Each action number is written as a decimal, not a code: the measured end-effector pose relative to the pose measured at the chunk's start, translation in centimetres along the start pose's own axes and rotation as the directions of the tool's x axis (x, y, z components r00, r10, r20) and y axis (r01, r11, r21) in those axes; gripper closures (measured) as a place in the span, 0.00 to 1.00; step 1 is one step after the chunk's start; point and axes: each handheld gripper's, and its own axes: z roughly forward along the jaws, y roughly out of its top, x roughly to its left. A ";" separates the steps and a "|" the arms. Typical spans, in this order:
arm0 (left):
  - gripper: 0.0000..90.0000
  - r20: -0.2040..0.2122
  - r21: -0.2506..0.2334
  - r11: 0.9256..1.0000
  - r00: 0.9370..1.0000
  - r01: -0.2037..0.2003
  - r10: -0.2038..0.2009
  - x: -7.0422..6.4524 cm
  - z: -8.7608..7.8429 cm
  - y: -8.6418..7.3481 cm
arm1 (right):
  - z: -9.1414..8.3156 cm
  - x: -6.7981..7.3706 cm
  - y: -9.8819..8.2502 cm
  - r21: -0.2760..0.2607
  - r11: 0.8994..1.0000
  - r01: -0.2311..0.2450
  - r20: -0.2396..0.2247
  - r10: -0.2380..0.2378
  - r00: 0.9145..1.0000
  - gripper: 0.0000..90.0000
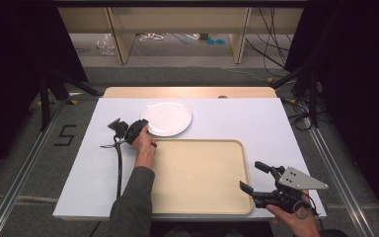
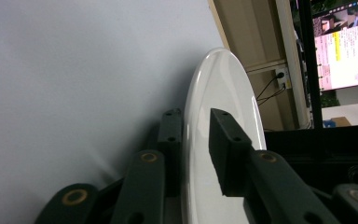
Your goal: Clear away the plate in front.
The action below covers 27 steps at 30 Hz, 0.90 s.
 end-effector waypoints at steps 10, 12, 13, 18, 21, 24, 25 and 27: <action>0.95 0.068 -0.014 0.999 0.997 0.043 -0.042 0.4 -0.3 -0.1 | -0.2 -0.1 0.1 0.005 1.000 -0.012 0.001 0.012 1.000 0.20; 0.95 0.066 -0.009 1.000 0.998 0.025 -0.025 0.2 -0.4 -0.1 | -0.2 -0.1 0.1 0.004 1.000 -0.013 0.001 0.013 1.000 0.20; 0.95 0.070 -0.013 1.000 0.997 0.028 -0.027 0.1 -0.5 -0.1 | -0.2 -0.1 0.1 0.004 1.000 -0.016 0.000 0.016 1.000 0.20; 0.94 0.111 0.000 0.998 0.992 0.062 -0.062 0.0 -0.7 -0.1 | -0.1 -0.1 0.1 -0.023 1.000 -0.021 -0.006 0.021 1.000 0.20; 0.93 0.130 -0.005 0.998 0.989 0.070 -0.069 -0.2 -1.1 -0.2 | -0.3 -0.2 0.1 -0.008 1.000 -0.023 0.004 0.023 1.000 0.20; 0.93 0.157 -0.012 0.993 0.981 0.118 -0.115 -0.2 -1.6 -0.4 | -0.3 -0.1 0.1 -0.005 0.999 -0.035 -0.005 0.035 0.999 0.20; 0.93 0.163 0.001 0.992 0.979 0.123 -0.122 0.0 -1.6 -0.5 | -0.3 -0.1 0.1 0.003 0.999 -0.040 0.000 0.040 0.999 0.20; 0.94 0.189 -0.013 0.988 0.971 0.153 -0.148 0.1 -1.9 -0.6 | -0.4 -0.1 0.1 0.003 0.999 -0.039 0.002 0.039 0.999 0.20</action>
